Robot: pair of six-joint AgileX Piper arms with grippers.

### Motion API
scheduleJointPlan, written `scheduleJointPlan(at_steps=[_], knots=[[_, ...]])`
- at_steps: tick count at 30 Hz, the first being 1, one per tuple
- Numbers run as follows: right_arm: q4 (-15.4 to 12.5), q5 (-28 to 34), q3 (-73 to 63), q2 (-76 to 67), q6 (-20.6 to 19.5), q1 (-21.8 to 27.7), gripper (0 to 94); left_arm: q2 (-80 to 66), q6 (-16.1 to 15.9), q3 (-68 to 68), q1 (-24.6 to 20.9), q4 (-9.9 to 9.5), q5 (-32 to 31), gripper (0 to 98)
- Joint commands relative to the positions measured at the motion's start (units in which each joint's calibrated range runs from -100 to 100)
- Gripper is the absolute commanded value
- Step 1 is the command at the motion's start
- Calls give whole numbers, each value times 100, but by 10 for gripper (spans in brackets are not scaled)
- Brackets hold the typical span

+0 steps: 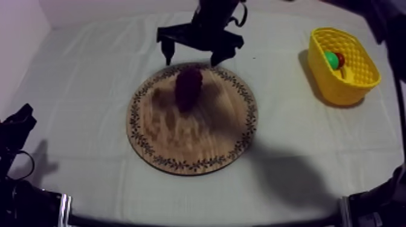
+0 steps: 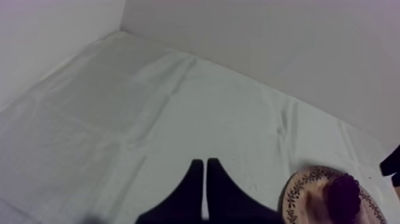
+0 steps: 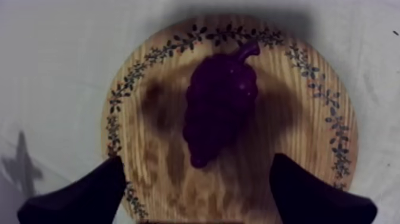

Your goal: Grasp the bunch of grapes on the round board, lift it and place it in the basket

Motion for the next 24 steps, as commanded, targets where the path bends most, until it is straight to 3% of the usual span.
scheduleJointPlan(at_steps=[1, 19, 24], knots=[[7, 8, -142, 356, -28, -1, 794, 0, -2, 3, 0, 2, 1, 0], [155, 243, -1131, 1759, -191, 63, 774, 0, -2, 3, 0, 2, 1, 0], [190, 411, -1573, 2038, -165, 101, 688, 0, -2, 3, 0, 2, 1, 0]])
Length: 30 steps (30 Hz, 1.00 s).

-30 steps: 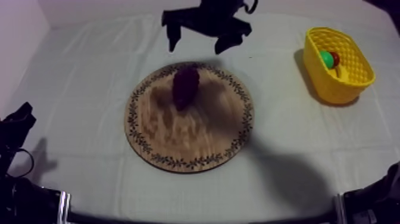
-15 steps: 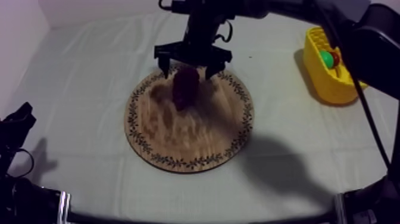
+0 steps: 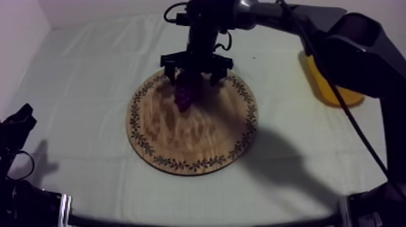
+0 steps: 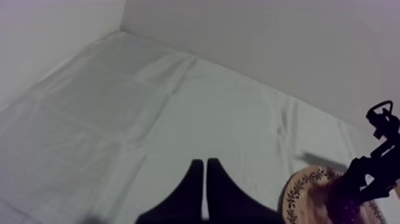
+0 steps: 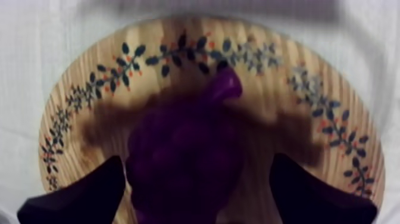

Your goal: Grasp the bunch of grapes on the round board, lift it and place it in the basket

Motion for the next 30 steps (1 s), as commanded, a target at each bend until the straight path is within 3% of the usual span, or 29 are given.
scheduleJointPlan(at_steps=[1, 7, 12, 20, 25, 30], knots=[[4, 42, -175, 75, 29, 4, 663, 0, -2, 3, 0, 2, 1, 0], [-35, 76, -373, 178, 158, -23, 364, 0, -2, 3, 0, 2, 1, 0], [-44, 290, -486, 179, 192, -53, 233, 0, -2, 3, 0, 2, 1, 0], [17, 474, 285, -1063, 340, 112, 198, 0, -2, 3, 0, 2, 1, 0], [-52, 498, 777, -2282, 558, 519, 213, 0, -2, 3, 0, 2, 1, 0], [52, 566, 1110, -3304, 696, 967, 229, 0, -2, 3, 0, 2, 1, 0]])
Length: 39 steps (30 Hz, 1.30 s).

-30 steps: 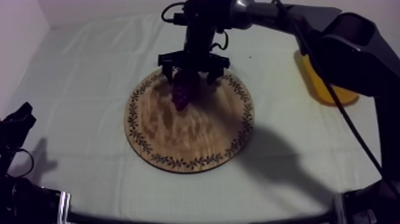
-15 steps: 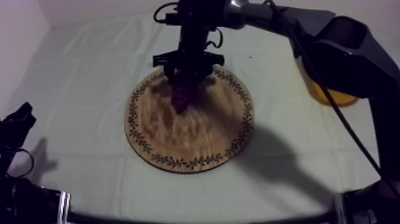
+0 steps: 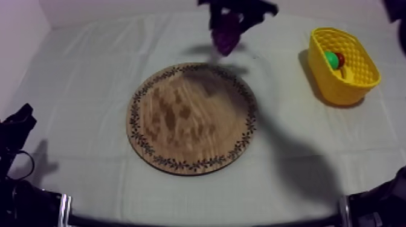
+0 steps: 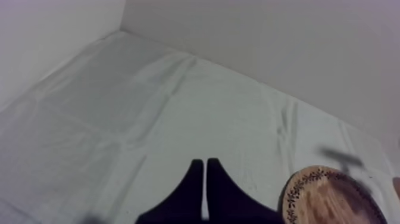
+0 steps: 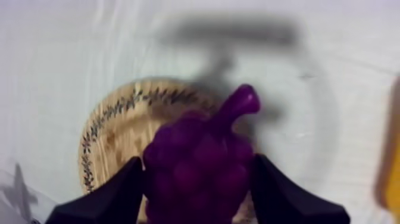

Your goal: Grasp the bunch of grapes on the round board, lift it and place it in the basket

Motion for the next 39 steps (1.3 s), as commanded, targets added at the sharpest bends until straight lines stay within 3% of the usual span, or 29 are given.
scheduleJointPlan(at_steps=[1, 17, 27, 30, 35, 39], knots=[[42, -58, 185, -830, 49, 288, 236, 0, -2, 3, 0, 2, 1, 0], [358, -674, 1767, -2047, 459, 2061, 273, 0, -2, 3, 0, 2, 1, 0], [530, -1150, 2220, -1765, 538, 2496, 314, 0, -2, 3, 0, 2, 1, 0], [590, -1270, 2372, -1714, 518, 2505, 376, 0, -2, 3, 0, 2, 1, 0], [632, -1343, 2543, -1690, 497, 2492, 607, 0, -2, 3, 0, 2, 1, 0], [630, -1296, 2586, -1731, 510, 2517, 701, 0, -2, 3, 0, 2, 1, 0]])
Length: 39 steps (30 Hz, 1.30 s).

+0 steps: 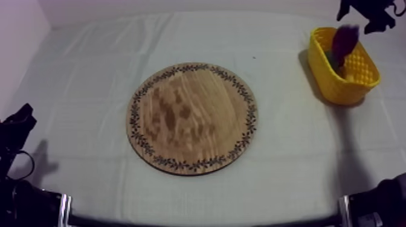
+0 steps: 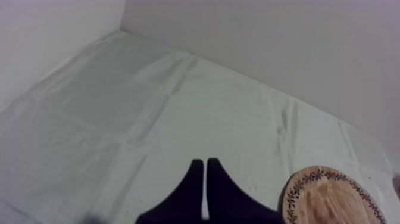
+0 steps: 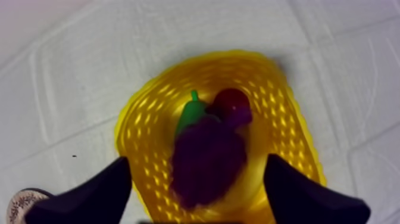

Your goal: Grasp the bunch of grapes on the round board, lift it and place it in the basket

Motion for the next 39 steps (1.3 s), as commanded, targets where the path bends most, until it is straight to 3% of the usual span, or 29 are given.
scheduleJointPlan(at_steps=[1, 5, 14, 23, 29, 33, 39], knots=[[-4, 50, 21, -81, 21, 17, 714, 0, -2, 3, 0, 2, 1, 0], [-39, 97, 114, -428, 93, 39, 726, 0, 1, 3, 0, 2, 1, 0], [-179, 158, 739, -2177, 188, -230, 634, 0, 3, 3, 0, 2, 1, 0], [-256, -375, 2220, -4481, 230, -739, 367, 0, 3, 3, 0, 2, 1, 0], [-370, -821, 3421, -5851, 380, -815, 158, 0, 3, 3, 0, 2, 1, 0], [-450, -1124, 4340, -6538, 443, -813, 91, 0, 3, 3, 0, 2, 1, 0], [-612, -2321, 6090, -7529, 634, -681, 23, 0, 0, 3, 0, 2, 1, 0]])
